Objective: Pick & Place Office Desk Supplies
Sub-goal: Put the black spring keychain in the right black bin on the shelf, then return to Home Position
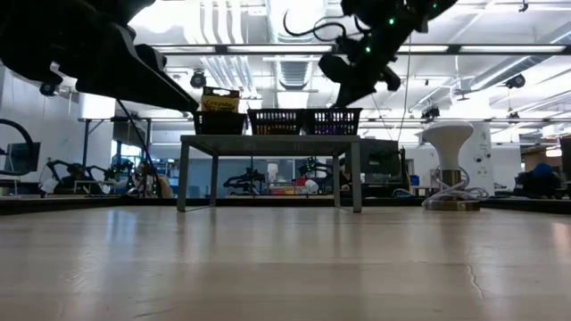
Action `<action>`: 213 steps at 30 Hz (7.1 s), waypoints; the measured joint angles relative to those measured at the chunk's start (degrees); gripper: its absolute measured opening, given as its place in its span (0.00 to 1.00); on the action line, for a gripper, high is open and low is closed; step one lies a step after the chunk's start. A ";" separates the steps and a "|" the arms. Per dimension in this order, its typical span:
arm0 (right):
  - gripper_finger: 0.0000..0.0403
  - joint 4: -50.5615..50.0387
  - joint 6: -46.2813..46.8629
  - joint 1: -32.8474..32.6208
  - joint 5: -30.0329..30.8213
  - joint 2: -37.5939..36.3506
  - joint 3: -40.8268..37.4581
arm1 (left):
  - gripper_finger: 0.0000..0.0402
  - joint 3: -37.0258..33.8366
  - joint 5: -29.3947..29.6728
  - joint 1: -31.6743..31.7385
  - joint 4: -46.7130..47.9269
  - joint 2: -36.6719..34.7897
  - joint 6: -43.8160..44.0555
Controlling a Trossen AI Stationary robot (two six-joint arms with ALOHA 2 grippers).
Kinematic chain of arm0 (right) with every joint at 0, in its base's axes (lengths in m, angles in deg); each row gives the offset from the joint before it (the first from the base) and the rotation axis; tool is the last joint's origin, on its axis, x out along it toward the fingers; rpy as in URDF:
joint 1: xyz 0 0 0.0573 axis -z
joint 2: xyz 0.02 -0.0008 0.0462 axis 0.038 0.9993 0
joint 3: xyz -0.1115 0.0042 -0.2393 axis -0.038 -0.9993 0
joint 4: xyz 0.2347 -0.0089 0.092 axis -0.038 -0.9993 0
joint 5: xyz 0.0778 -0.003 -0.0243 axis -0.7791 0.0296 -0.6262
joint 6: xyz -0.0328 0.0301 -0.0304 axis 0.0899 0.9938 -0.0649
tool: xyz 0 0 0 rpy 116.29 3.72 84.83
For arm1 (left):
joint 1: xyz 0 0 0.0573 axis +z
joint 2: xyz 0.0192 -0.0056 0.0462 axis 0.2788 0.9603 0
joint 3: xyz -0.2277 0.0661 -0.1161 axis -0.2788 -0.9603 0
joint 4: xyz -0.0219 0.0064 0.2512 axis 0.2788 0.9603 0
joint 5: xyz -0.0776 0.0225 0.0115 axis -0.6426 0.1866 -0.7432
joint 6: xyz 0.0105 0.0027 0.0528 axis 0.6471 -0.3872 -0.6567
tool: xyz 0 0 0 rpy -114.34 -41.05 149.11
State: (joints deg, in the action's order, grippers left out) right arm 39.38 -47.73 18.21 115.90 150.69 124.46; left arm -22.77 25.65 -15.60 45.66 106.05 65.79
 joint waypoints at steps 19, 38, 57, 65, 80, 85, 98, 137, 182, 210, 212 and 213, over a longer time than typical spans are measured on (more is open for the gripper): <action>0.36 4.14 -5.72 -24.10 -16.78 -27.65 -22.52 | 0.50 0.00 -0.02 0.02 0.07 -0.08 0.61; 0.02 28.45 -11.24 -34.38 -34.22 -74.63 -65.89 | 0.25 0.01 -17.31 14.07 -8.23 -6.63 -3.10; 0.02 27.02 -16.61 -34.37 -24.65 -78.31 -66.58 | 0.01 -17.20 -36.48 32.78 2.70 -51.93 -10.38; 0.02 26.99 -16.53 -34.37 -24.65 -78.07 -66.58 | 0.01 -28.76 -44.19 34.65 3.30 -72.02 -10.81; 0.02 27.02 -16.47 -34.37 -24.61 -77.75 -66.55 | 0.03 -32.17 -39.20 34.67 10.27 -79.09 -13.13; 0.02 26.98 -16.47 -34.37 -24.60 -77.72 -66.55 | 0.03 -32.30 -37.41 34.21 9.73 -80.02 -11.66; 0.02 26.98 -16.39 -34.35 -24.59 -77.68 -66.55 | 0.03 -32.37 -37.06 34.07 10.06 -79.28 -12.52; 0.02 20.46 -17.01 -24.29 -26.33 -85.70 -66.51 | 0.04 -32.44 -37.08 34.07 9.96 -78.24 -12.57; 0.02 20.38 -16.00 -19.24 -27.67 -83.62 -66.53 | 0.04 -32.46 -37.08 34.07 10.08 -78.24 -12.57; 0.02 20.36 -16.08 -19.24 -27.66 -83.62 -66.53 | 0.04 -32.46 -37.08 34.07 10.08 -78.24 -12.57; 0.02 20.38 -16.00 -19.24 -27.67 -83.62 -66.53 | 0.04 -32.46 -37.07 34.07 10.08 -78.24 -12.57; 0.02 20.36 -16.06 -19.24 -27.67 -83.62 -66.53 | 0.04 -32.46 -37.08 34.07 10.08 -78.24 -12.57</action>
State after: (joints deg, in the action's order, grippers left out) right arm 59.74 -63.79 -1.03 88.23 67.06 57.93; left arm -55.23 -11.44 18.48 55.74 27.81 53.23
